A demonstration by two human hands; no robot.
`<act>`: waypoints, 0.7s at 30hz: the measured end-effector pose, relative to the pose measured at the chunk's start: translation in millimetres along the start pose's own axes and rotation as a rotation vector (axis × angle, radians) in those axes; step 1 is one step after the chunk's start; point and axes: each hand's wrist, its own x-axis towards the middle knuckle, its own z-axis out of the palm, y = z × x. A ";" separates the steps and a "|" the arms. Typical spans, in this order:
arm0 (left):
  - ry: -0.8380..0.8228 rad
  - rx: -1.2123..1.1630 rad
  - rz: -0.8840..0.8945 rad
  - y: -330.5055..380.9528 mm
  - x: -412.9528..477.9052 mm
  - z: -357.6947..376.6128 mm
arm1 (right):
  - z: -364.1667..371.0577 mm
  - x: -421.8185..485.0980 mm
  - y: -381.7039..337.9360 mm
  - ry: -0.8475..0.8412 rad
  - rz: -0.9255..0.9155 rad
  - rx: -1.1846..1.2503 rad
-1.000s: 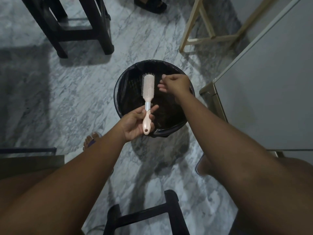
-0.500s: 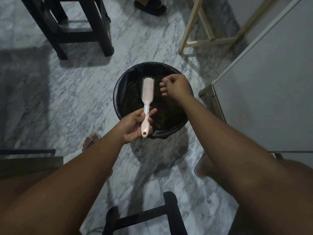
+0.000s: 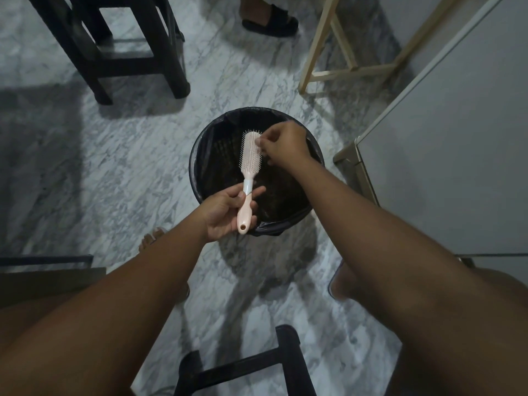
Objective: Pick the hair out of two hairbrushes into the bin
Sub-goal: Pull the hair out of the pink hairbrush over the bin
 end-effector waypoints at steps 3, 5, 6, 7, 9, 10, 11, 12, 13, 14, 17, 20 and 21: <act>-0.007 -0.008 0.001 1.2 -0.8 -1.5 | -7.0 15.8 3.3 0.099 0.135 0.155; -0.007 -0.018 0.014 2.8 -1.2 -1.8 | -8.9 24.3 9.8 0.132 0.171 0.199; -0.005 -0.019 0.020 3.7 -1.0 -1.5 | -8.0 26.0 12.3 0.121 0.158 0.178; -0.002 -0.015 0.024 4.2 -0.7 -0.6 | -6.3 24.3 14.8 0.091 0.132 0.148; 0.004 -0.002 0.032 5.3 0.6 2.6 | -0.1 13.1 15.2 0.016 0.098 0.140; 0.008 0.004 0.035 5.9 1.5 4.5 | 2.8 7.1 15.2 -0.016 0.091 0.146; 0.011 0.011 0.038 6.5 2.3 6.8 | 6.5 3.1 16.5 -0.045 0.078 0.152; 0.015 0.020 0.040 6.7 3.0 9.0 | 9.3 0.0 17.8 -0.078 0.057 0.161; 0.018 0.027 0.040 6.6 3.3 11.2 | 12.9 0.2 21.0 -0.090 0.034 0.165; 0.022 0.030 0.040 6.8 3.4 13.2 | 14.3 0.8 22.8 -0.074 0.028 0.176; 0.028 0.042 0.035 7.9 0.6 18.1 | 13.0 3.4 23.7 -0.042 0.062 0.237; 0.035 0.062 0.023 12.2 -5.9 24.5 | 4.3 -4.5 11.7 -0.032 0.066 0.246; 0.037 0.068 0.025 14.1 -8.6 27.8 | 0.0 -7.5 6.8 -0.021 0.065 0.252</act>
